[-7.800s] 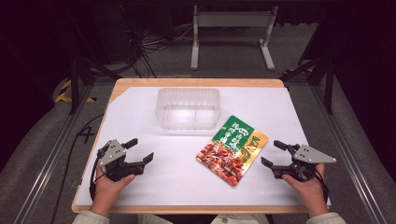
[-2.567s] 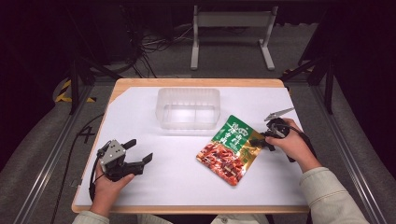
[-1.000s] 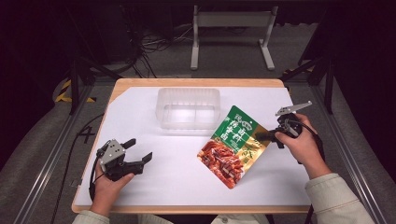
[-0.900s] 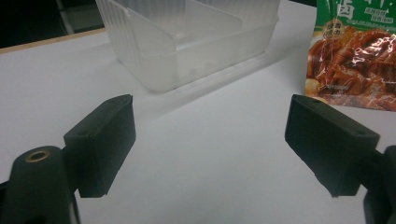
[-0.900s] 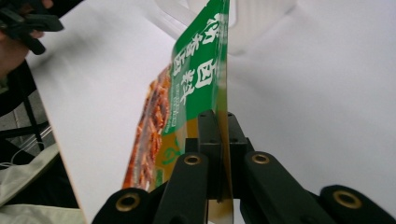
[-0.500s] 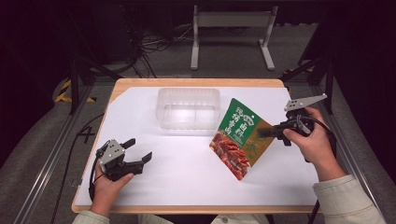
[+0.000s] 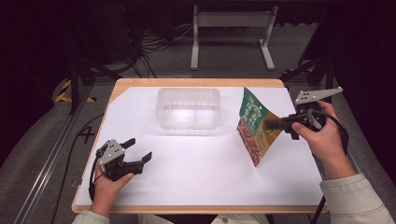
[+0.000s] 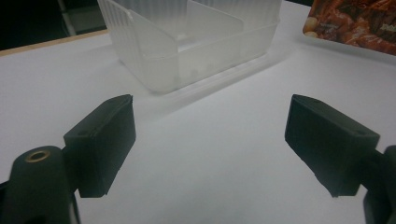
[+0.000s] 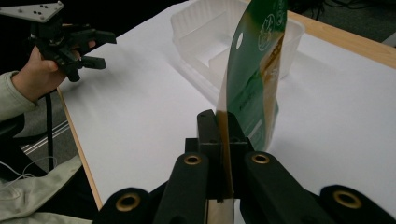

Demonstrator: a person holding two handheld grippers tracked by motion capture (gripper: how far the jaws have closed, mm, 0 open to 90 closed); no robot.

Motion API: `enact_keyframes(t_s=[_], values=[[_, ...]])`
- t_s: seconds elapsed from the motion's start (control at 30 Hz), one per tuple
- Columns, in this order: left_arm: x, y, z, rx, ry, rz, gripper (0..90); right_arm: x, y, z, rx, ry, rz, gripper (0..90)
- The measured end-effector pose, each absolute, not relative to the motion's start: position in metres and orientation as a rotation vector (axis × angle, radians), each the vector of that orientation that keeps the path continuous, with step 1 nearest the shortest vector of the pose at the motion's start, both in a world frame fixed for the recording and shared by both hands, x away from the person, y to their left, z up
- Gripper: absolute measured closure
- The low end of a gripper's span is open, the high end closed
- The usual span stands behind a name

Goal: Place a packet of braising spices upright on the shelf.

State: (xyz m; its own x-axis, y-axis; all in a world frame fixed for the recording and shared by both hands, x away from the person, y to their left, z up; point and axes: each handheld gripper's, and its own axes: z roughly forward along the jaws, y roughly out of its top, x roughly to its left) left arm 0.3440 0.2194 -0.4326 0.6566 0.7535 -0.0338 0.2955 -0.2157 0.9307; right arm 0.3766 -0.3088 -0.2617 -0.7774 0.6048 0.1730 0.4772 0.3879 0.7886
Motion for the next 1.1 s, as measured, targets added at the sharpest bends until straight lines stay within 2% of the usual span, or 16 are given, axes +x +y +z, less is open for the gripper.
enact_keyframes(t_s=[1.1], values=[[0.339, 0.225, -0.432, 1.786, 0.853, 0.538, 17.0, 0.397, -0.281, -0.211, 0.874, 2.433, 1.5, 90.0]])
